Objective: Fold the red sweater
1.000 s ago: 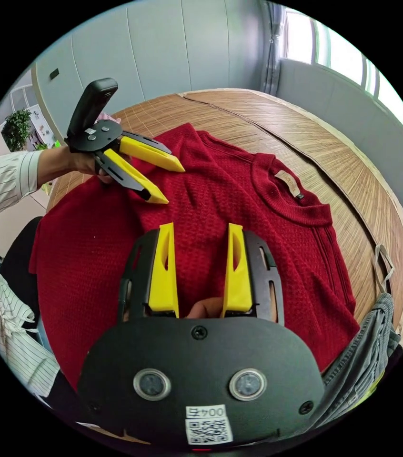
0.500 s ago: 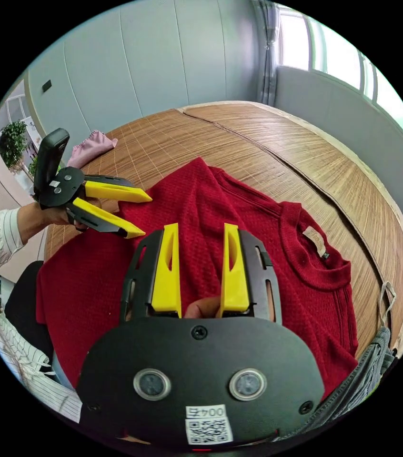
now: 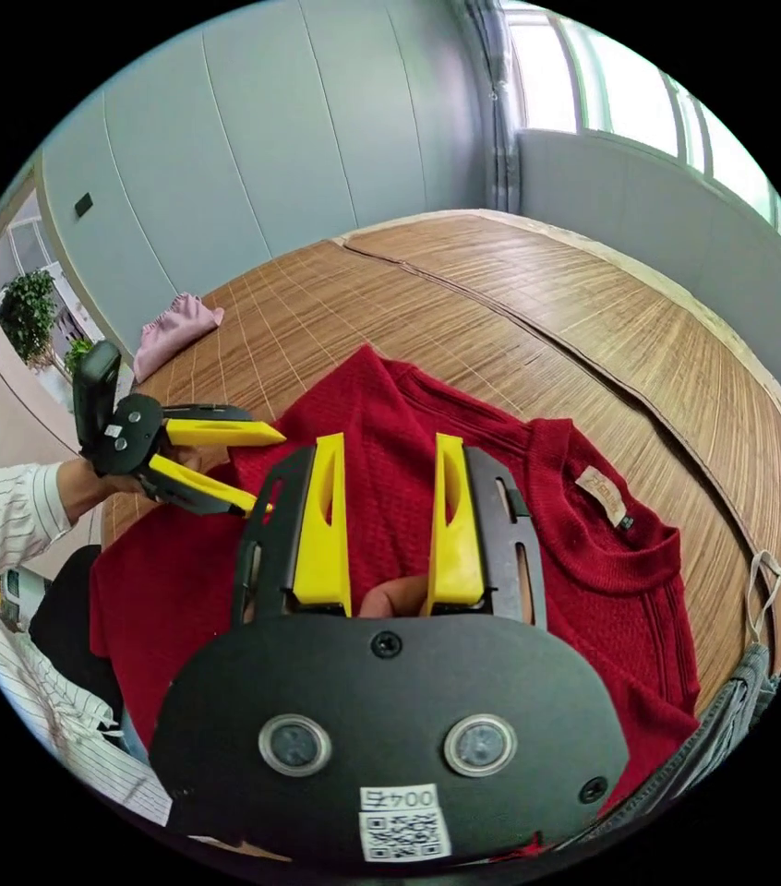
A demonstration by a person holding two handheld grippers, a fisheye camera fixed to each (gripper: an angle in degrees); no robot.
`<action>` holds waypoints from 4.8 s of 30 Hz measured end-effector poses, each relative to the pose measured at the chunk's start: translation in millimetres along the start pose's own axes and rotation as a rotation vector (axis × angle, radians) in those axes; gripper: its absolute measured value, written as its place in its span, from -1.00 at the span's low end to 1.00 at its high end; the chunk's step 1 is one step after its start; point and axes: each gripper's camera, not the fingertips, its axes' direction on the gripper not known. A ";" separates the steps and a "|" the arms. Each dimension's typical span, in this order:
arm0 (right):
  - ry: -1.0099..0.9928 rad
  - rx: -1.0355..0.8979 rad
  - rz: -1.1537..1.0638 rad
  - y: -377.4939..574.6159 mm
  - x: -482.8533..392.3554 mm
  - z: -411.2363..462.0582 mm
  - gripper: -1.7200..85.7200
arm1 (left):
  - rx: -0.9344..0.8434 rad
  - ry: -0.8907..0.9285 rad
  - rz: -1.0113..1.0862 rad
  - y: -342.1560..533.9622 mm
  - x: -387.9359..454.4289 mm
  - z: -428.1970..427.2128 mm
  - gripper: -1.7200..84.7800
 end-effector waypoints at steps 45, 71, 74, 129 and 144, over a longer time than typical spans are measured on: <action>0.178 -0.159 0.057 245.0 -27.1 -138.0 -0.57 | -0.068 0.124 0.159 -115.8 135.6 24.9 -0.66; 0.037 0.317 0.589 566.6 -153.8 -416.7 -0.61 | 0.113 0.262 -0.397 152.3 35.5 -261.8 -0.63; 0.033 0.351 0.655 613.2 -181.7 -425.4 -0.60 | 0.075 0.250 -0.514 225.0 47.7 -278.6 -0.63; -0.455 -0.554 0.778 771.7 -119.7 -300.5 -0.67 | 0.142 0.878 -0.521 274.5 56.8 -398.4 -0.86; -0.653 -0.080 0.582 816.7 -120.6 -454.6 -0.81 | 0.094 0.934 -0.570 321.4 19.6 -420.1 -0.87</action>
